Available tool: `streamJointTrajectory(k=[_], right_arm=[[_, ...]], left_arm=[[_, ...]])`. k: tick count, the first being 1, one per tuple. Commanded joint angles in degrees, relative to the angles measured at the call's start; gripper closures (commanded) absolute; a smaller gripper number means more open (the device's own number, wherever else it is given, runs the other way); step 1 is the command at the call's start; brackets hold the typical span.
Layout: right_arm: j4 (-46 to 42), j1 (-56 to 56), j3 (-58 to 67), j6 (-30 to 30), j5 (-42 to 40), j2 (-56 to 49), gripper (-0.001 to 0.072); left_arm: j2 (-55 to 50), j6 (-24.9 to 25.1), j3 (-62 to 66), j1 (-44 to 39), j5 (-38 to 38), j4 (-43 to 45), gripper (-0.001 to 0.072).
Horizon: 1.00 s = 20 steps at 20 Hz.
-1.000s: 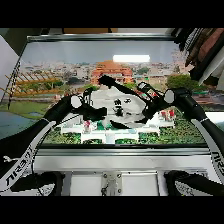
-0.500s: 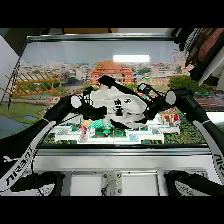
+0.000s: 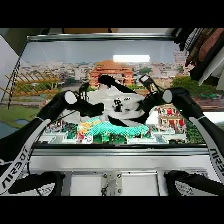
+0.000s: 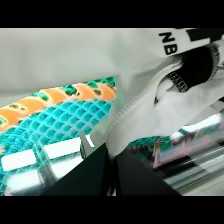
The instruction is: Fold the clothes and pants, and hang the long-sleeved shirts on hangers.
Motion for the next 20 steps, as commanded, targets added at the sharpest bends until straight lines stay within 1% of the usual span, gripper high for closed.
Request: streamJointTrajectory(k=[1, 2, 4, 6, 8, 10, 12, 14, 16, 17, 18, 20], right_arm=[[0.04, -0.59, 9.09, 2.6, 1.03, 7.45, 0.0693], [0.52, -0.63, 14.08, 2.8, 3.13, 10.58, 0.0693], [2.32, -0.63, 23.74, 5.88, 6.64, 15.85, 0.0694], [4.68, -0.63, 31.04, 9.29, 7.48, 20.61, 0.0694], [6.54, -0.63, 35.82, 12.96, 7.45, 24.7, 0.0694], [7.3, -0.63, 38.45, 17.27, 7.43, 27.85, 0.0695], [7.3, -0.63, 39.04, 21.2, 7.5, 29.99, 0.0695], [7.02, -0.63, 39.04, 25.2, 9.57, 30.14, 0.0695], [5.44, -0.66, 39.04, 28.65, 14.49, 28.06, 0.0695], [4.26, -0.66, 39.04, 29.38, 17.7, 26.45, 0.0695], [3.06, -0.66, 39.04, 29.42, 21.84, 24.3, 0.0695], [0.98, -0.68, 39.04, 29.27, 30.49, 19.8, 0.0695]], left_arm=[[6.32, 1.49, 9.99, 4.85, -8.41, -0.24, 0.0693], [9.07, 2.19, 16.02, 5.99, -10.78, -0.28, 0.0693], [13.9, 3.28, 27.69, 6.86, -12.66, -0.57, 0.0693], [18.08, 3.28, 38.18, 6.49, -12.0, -0.5, 0.0693], [21.53, 3.28, 46.34, 5.01, -9.92, 0.04, 0.0693], [24.2, 3.34, 50.95, 2.89, -6.82, 0.07, 0.0693], [25.44, 4.37, 53.37, 1.07, -5.35, 0.74, 0.0693], [25.0, 4.04, 53.94, -0.37, -5.64, 5.84, 0.0693], [22.45, 1.84, 53.92, -0.87, -8.7, 11.98, 0.0693], [20.28, 0.66, 53.92, -0.87, -11.69, 14.78, 0.0693], [17.88, 0.52, 53.9, -0.9, -15.15, 16.65, 0.0693], [12.22, 0.59, 53.88, -0.87, -24.79, 18.08, 0.0693]])
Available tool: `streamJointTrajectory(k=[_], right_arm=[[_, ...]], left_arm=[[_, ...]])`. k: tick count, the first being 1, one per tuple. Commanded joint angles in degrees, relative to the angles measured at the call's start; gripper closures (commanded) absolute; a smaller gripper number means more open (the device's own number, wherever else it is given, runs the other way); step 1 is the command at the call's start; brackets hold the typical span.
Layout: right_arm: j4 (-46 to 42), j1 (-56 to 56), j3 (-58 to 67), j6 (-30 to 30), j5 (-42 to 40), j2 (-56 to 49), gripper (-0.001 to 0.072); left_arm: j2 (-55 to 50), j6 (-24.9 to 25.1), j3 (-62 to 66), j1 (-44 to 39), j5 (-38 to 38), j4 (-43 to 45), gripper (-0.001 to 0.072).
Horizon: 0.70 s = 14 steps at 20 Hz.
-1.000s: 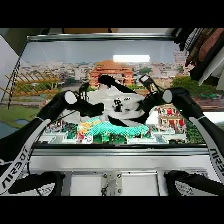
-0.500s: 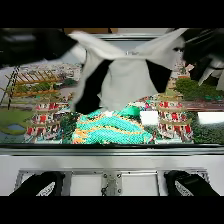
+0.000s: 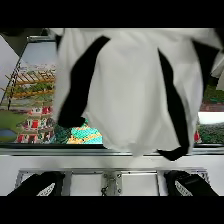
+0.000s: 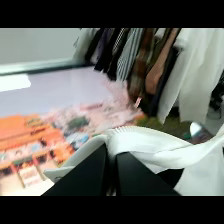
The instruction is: Fold the clothes and pants, and hang the long-sleeved shirts on hangers.
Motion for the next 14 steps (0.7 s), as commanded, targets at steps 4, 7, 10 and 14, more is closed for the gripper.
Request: streamJointTrajectory(k=[4, 7, 10, 14], right_arm=[[-3.54, -0.11, -0.87, -1.07, 30.08, -12.79, 0.0695], [-3.32, -0.11, -9.38, -1.73, 35.63, -12.81, 0.0695], [-2.19, -0.11, -21.24, 0.22, 38.07, -11.28, 0.0694], [0.13, 0.76, -30.88, 3.67, 34.95, -11.15, 0.0694]], left_arm=[[-13.11, 1.31, -5.88, -0.37, -26.99, 4.98, 0.0693], [-9.66, 2.12, -23.87, -0.37, -27.12, 4.5, 0.0693], [-4.42, 2.51, -44.54, -0.37, -23.06, -4.59, 0.0693], [-2.25, 4.9, -61.31, -0.35, -11.17, -16.52, 0.0693]])
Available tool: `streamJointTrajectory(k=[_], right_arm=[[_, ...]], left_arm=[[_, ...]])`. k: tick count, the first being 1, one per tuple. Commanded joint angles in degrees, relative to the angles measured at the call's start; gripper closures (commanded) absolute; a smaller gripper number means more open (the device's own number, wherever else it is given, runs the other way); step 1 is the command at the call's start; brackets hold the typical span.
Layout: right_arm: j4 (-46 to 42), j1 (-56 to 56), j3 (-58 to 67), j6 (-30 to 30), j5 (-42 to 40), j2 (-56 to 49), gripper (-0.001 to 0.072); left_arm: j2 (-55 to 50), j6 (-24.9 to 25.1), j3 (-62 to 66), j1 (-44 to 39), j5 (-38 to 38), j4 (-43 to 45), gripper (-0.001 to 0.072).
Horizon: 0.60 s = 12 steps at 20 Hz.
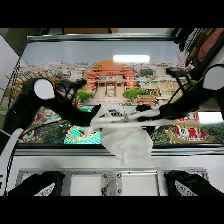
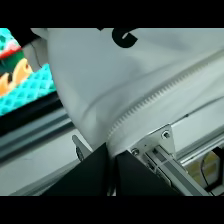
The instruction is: Fold the clothes and pants, and hang the long-sleeved shirts on hangers.
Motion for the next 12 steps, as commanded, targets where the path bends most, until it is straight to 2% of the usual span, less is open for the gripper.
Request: streamJointTrajectory(k=[1, 5, 8, 11, 12], right_arm=[[1.75, 1.05, -7.43, 4.0, -1.7, 0.11, 0.0693], [1.66, 2.12, -7.72, 7.91, -9.53, 0.09, 0.0694], [1.7, 2.21, -7.72, 8.46, -11.3, 0.09, 0.0694], [1.7, 2.21, -7.72, 8.44, -11.28, 0.09, 0.0693], [1.7, 2.21, -7.72, 8.44, -11.28, 0.09, 0.0692]], left_arm=[[1.11, 1.33, -13.46, -0.02, 8.83, -9.29, 0.0692], [-1.99, 1.62, -14.78, -0.02, 12.22, -10.29, 0.0692], [-2.91, 2.16, -14.8, -0.02, 12.72, -11.37, 0.0692], [-2.89, 6.6, -14.8, -0.02, 12.04, -13.14, 0.0689], [-2.86, 7.17, -14.78, -0.02, 12.07, -13.27, 0.047]])
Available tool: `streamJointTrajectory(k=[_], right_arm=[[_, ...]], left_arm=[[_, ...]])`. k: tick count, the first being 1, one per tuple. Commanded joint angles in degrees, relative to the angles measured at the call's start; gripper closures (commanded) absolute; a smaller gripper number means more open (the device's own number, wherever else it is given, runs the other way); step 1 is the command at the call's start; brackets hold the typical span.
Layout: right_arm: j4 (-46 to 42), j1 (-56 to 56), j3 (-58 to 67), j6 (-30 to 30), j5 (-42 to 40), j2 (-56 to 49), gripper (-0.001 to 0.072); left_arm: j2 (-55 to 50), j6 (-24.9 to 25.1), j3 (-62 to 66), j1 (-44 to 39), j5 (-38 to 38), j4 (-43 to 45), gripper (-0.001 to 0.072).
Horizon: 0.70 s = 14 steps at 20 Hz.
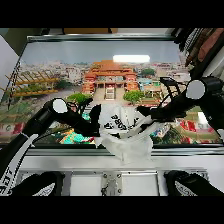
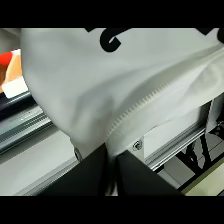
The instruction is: Fold the clothes and pants, and hang the long-sleeved shirts on hangers.
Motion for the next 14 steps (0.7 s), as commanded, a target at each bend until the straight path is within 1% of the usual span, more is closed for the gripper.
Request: streamJointTrajectory(k=[1, 2, 5, 7, 8, 11, 14], right_arm=[[0.07, 0.09, -0.13, 0.57, -1.03, 0.02, 0.0691], [0.07, 0.09, -0.13, 0.55, -1.03, 0.02, 0.069], [0.07, 0.07, -0.13, 0.57, -1.01, 0.02, 0.0691], [0.07, 0.07, -0.13, 0.55, -1.01, 0.02, 0.0691], [0.07, 0.07, -0.13, 0.55, -1.01, 0.0, 0.0691], [0.07, 0.07, -0.13, 0.57, -1.01, 0.02, 0.0691], [0.07, 0.07, -0.13, 0.57, -1.01, 0.0, 0.0691]], left_arm=[[-0.24, 3.04, -0.2, -0.02, 0.33, -1.57, 0.0173], [-0.26, 3.06, 0.37, 0.09, 0.15, -1.25, 0.0074], [-0.26, 4.37, 5.99, 3.3, -2.27, -1.03, 0.0072], [-0.26, 4.87, 11.28, 7.65, -4.04, -0.57, 0.0072], [-0.26, 5.01, 14.25, 10.64, -4.37, 1.25, 0.0073], [-0.26, 4.98, 21.9, 19.28, -3.61, 12.11, 0.0073], [-0.28, 4.96, 27.43, 28.41, 0.02, 23.56, 0.0073]])
